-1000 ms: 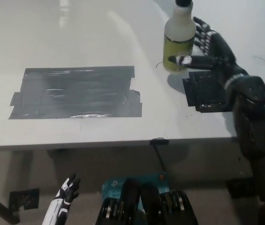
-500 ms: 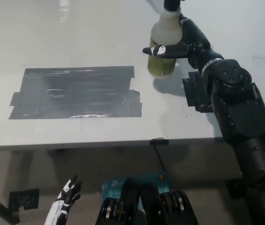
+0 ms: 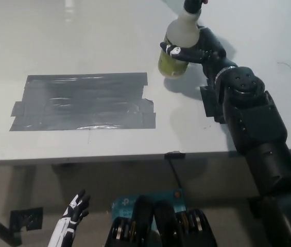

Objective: A person hands a spray bottle to the robot which it grabs with its right hand and places on the black spot infront of it on the table

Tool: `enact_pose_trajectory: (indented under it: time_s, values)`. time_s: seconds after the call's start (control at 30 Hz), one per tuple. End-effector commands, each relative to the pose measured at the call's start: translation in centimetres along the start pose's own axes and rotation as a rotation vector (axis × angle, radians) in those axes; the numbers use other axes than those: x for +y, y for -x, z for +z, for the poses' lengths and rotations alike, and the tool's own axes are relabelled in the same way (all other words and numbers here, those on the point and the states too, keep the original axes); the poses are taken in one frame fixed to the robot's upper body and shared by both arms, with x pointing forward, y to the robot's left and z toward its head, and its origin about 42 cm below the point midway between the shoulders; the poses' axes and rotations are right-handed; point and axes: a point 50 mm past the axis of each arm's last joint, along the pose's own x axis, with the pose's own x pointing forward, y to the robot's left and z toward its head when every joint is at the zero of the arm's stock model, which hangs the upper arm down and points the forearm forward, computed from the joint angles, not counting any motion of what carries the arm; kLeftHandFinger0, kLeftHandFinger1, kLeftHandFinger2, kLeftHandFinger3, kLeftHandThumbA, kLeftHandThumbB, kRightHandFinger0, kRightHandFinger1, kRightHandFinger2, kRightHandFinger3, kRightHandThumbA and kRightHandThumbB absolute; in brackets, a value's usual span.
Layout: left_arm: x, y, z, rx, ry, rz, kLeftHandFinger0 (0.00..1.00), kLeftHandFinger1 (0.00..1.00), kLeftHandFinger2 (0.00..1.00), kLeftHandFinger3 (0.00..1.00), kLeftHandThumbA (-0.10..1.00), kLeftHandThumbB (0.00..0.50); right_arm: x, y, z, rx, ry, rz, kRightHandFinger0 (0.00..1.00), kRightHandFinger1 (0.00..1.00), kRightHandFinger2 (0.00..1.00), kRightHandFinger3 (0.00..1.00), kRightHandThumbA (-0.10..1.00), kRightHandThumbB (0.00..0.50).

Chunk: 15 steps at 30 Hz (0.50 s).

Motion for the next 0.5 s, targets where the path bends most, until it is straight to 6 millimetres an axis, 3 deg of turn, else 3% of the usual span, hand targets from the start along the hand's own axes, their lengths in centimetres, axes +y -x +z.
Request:
enact_pose_trajectory:
  time_s: [0.0,0.07,0.1,0.2,0.23,0.27,0.37,0.4,0.43,0.47]
  values:
    - [0.1,-0.4,1.1,-0.055,0.011,-0.006,1.0,1.0,1.0,1.0,1.0,0.036,-0.2,-0.5,4.6,-0.251,0.015,-0.084,0.0,0.24,0.45,0.03,0.12,0.322]
    - [0.1,0.2,0.9,-0.049,0.017,-0.003,1.0,1.0,1.0,1.0,1.0,0.034,0.1,-0.3,4.2,-0.253,-0.002,-0.091,0.0,0.19,0.4,0.03,0.15,0.333]
    - [0.1,0.2,0.9,-0.05,0.013,-0.004,1.0,1.0,1.0,1.0,1.0,0.029,0.1,-0.2,4.6,-0.257,0.006,-0.102,0.0,0.2,0.43,0.19,0.2,0.322]
    - [0.1,0.1,0.8,-0.043,0.009,-0.003,1.0,1.0,1.0,1.0,1.0,0.055,-0.2,0.5,5.7,-0.298,0.05,-0.157,0.0,0.23,0.49,0.36,0.21,0.294]
    - [0.5,-0.3,1.1,-0.051,0.009,-0.001,1.0,1.0,1.0,1.0,1.0,0.06,-0.3,0.4,6.5,-0.321,0.062,-0.167,0.0,0.23,0.49,0.36,0.2,0.288]
    - [0.8,-0.7,1.3,-0.06,0.009,0.001,1.0,1.0,1.0,1.0,1.0,0.069,-0.7,0.4,7.2,-0.352,0.086,-0.183,0.0,0.19,0.44,0.29,0.19,0.284]
    - [0.9,-0.6,1.2,-0.064,0.011,0.009,1.0,1.0,1.0,1.0,1.0,0.08,-1.3,0.6,7.7,-0.373,0.103,-0.197,0.01,0.18,0.39,0.23,0.19,0.293]
    - [0.9,-0.8,1.2,-0.068,0.009,0.009,1.0,1.0,1.0,1.0,1.0,0.086,-1.8,0.9,8.0,-0.403,0.12,-0.192,0.0,0.17,0.38,0.22,0.16,0.275]
    - [0.8,-0.8,1.2,-0.067,0.003,0.009,1.0,1.0,1.0,1.0,1.0,0.085,-2.3,1.3,8.2,-0.425,0.133,-0.193,0.0,0.14,0.34,0.16,0.18,0.275]
    - [0.8,-0.8,1.2,-0.065,0.001,0.007,1.0,1.0,1.0,1.0,1.0,0.067,-3.1,1.9,8.2,-0.437,0.14,-0.2,0.0,0.12,0.32,0.13,0.21,0.302]
